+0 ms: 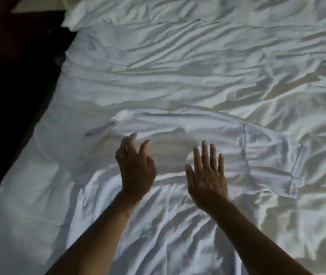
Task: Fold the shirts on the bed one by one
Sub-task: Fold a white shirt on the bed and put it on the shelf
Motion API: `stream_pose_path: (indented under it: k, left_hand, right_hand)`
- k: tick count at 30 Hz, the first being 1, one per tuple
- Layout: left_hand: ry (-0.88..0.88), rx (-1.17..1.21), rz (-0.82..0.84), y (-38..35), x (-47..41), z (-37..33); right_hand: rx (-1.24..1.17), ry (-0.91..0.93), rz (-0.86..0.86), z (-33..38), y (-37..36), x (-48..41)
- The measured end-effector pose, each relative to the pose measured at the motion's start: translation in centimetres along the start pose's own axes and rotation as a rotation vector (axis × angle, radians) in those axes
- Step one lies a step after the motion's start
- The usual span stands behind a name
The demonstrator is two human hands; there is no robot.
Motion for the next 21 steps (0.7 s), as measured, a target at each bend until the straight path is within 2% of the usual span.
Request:
stream_pose_path:
  k: [3, 5, 9, 12, 13, 17, 19, 21]
  left_hand:
    - [0.163, -0.173, 0.239, 1.8, 0.1, 8.0]
    - [0.225, -0.182, 0.36, 2.6, 0.1, 12.6]
    - [0.367, 0.027, 0.483, 3.4, -1.5, 18.9]
    - [0.379, 0.243, 0.583, 3.2, -3.7, 21.3]
    - [0.434, 0.388, 0.571, 3.2, -4.2, 22.0]
    - [0.75, 0.963, 0.321, 3.4, -4.9, 24.8]
    - [0.847, 1.14, 0.254, 3.9, -4.9, 26.4]
    - [0.849, 1.192, 0.259, 4.7, -4.9, 28.3]
  right_hand:
    - [0.04, 0.054, 0.051, 6.0, -2.5, 0.1]
    - [0.053, 0.077, 0.078, 9.7, -4.1, 0.0]
    - [0.055, 0.126, 0.11, 16.1, -7.0, -0.6]
    - [0.079, 0.133, 0.123, 19.6, -9.1, -1.7]
    - [0.081, 0.127, 0.122, 20.5, -9.6, -2.2]
    - [0.109, 0.096, 0.073, 23.0, -11.4, -4.2]
    - [0.137, 0.088, 0.051, 24.1, -12.2, -5.1]
    - [0.151, 0.068, 0.028, 25.2, -12.8, -5.9]
Point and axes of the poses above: each hand's wrist, its own x-axis away from the middle knuckle, its own y-axis out of the back of the hand, z = x × y, the point moved 2 cm from there along -x, towards the middle knuckle, and after that the axes turned 14 degrees about -y, right-handed, at the moved point
